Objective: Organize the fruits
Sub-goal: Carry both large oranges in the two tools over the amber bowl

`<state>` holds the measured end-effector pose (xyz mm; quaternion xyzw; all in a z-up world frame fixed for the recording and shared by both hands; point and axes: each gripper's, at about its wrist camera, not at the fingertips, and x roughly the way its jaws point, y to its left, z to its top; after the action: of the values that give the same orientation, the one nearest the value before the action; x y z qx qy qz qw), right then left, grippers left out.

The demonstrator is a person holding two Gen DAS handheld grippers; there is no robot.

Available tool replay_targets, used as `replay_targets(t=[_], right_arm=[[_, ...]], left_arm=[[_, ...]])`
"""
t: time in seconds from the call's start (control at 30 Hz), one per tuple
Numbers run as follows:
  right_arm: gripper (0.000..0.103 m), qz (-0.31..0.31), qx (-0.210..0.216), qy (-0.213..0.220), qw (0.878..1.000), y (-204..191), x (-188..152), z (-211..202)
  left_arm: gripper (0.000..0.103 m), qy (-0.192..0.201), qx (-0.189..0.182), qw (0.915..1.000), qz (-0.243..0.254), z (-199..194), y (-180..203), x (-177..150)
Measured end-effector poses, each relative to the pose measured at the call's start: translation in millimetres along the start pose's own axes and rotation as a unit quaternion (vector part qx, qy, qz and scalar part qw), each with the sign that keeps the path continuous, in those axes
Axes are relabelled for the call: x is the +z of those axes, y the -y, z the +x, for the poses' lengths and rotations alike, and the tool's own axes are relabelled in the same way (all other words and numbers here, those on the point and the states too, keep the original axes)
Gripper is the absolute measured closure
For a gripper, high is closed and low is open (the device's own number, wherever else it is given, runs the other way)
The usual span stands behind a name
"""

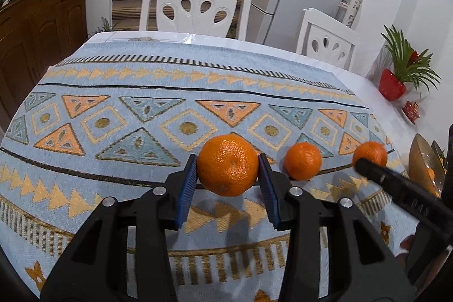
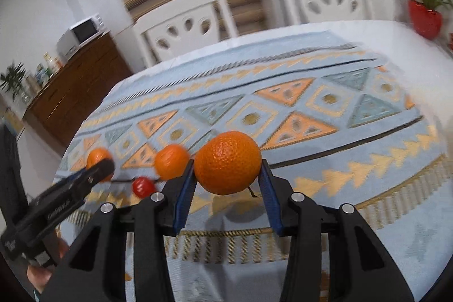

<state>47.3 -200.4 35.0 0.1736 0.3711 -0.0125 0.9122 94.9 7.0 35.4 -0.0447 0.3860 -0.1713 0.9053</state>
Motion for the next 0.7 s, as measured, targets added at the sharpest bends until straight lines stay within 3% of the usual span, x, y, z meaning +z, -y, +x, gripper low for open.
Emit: replay_targets(t=[0.13,0.3,0.53,0.7], right_arm=[[0.060,0.034,-0.002,0.018,0.999,18.4,4.0,-29.4],[0.060,0.047,-0.005,0.058,0.997,46.6,6.0,-92.2],[0.060,0.067,-0.041,0.119,0.990,98.5,26.3,-185.4],[0.060,0.102,-0.080,0.152,0.980,154.2,30.1,-244.4]], left_arm=[[0.061,-0.002,-0.005,0.9999,0.012,-6.6,11.2,-3.1],[0.061,0.011,-0.037,0.9989,0.026,-36.3,45.6,5.2],[0.061,0.039,-0.099,0.9913,0.077,-78.6,137.2,20.6],[0.061,0.039,-0.163,0.9801,0.105,-94.3,215.0,25.9]])
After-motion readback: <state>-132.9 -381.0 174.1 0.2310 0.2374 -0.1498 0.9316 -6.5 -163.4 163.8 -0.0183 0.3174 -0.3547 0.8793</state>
